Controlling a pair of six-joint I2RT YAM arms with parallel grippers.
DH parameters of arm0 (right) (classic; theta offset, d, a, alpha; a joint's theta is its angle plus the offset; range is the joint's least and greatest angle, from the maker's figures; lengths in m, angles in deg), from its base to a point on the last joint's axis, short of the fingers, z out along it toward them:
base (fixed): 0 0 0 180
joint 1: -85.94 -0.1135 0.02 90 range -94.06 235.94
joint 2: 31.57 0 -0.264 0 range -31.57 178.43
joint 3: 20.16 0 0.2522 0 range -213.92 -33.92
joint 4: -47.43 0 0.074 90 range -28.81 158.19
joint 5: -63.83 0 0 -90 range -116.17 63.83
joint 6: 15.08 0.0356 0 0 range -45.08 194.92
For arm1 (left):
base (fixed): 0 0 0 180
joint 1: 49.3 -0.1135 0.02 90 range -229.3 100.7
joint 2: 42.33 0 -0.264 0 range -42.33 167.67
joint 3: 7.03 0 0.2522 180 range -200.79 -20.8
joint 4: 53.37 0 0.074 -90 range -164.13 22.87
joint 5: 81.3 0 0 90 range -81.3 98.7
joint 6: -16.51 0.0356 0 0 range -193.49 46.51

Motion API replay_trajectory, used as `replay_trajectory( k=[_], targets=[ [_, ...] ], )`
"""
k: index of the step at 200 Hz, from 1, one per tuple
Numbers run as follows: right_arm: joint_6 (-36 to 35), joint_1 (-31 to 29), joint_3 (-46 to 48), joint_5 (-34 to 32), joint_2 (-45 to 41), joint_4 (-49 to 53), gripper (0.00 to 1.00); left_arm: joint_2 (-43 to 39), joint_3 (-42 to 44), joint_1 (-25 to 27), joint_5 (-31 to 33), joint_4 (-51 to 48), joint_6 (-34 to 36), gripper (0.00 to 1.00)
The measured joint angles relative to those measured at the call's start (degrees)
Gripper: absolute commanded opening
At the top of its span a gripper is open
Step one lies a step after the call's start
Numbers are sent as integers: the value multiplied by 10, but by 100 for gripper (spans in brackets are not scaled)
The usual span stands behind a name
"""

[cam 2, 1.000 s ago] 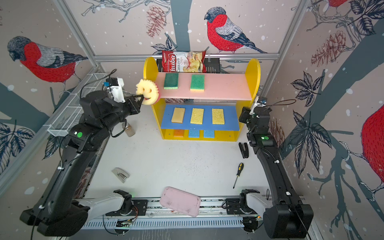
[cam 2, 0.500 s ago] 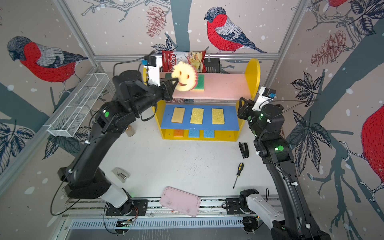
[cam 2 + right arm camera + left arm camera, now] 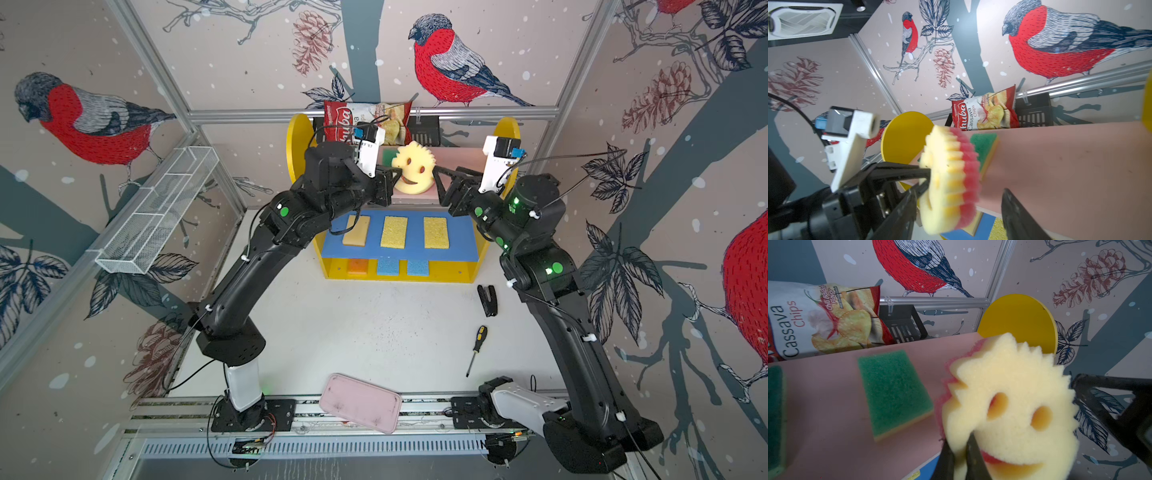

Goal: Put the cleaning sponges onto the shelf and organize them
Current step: 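Raise the smiley sponge to the pink shelf with the left gripper while right approaches, then grasp the smiley sponge with the right gripper from the left gripper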

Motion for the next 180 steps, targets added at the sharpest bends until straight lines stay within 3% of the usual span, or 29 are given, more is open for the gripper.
replay_trajectory(
  k=[25, 69, 109, 180],
  targets=[
    [10, -1, -48, 36, 40, 2, 67, 8, 0, 1, -15, 6, -4, 10],
    [-4, 0, -114, 14, 100, 34, 66, 4, 9, 2, -31, 29, -6, 10],
    [-15, 1, -134, -3, 124, 54, 50, -2, 25, 2, -33, 36, -12, 10],
    [-31, 10, -149, -26, 144, 96, 60, -4, 30, 6, -11, 40, 2, 10]
  ],
)
